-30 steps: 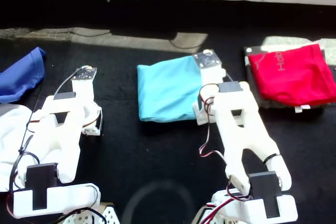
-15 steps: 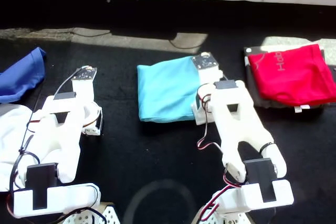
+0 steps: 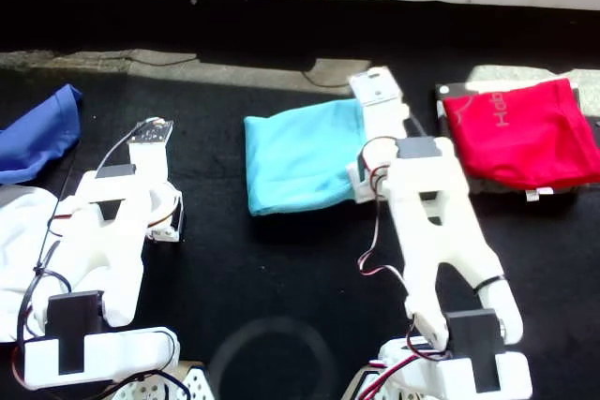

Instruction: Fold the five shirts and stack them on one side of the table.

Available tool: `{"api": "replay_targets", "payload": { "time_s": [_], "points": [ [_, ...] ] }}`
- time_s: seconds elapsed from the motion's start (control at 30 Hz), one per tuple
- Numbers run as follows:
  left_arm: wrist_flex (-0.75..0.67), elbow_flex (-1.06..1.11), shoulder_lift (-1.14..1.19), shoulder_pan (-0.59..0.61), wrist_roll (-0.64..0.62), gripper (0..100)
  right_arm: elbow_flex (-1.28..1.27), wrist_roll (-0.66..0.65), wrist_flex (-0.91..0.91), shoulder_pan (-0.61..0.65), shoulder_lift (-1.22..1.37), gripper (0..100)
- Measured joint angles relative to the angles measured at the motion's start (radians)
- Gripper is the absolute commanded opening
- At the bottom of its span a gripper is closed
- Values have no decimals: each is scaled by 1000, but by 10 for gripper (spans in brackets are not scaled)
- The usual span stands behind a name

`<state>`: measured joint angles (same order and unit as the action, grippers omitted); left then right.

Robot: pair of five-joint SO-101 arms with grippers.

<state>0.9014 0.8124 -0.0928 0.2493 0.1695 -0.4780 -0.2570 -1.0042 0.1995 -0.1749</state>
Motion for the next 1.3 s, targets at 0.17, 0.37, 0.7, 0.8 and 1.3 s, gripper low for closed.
{"api": "replay_targets", "payload": {
  "time_s": [0.17,0.37,0.7,0.8,1.3],
  "points": [
    [0,0,0,0,0,101,21,-89,0,-101,-6,6],
    [0,0,0,0,0,101,20,-140,0,-132,-6,10],
    [0,0,0,0,0,101,44,-141,-46,-132,63,195],
    [0,0,0,0,0,101,143,-141,-140,-133,38,195],
    [0,0,0,0,0,101,615,126,-304,-43,390,351]
  ]
}}
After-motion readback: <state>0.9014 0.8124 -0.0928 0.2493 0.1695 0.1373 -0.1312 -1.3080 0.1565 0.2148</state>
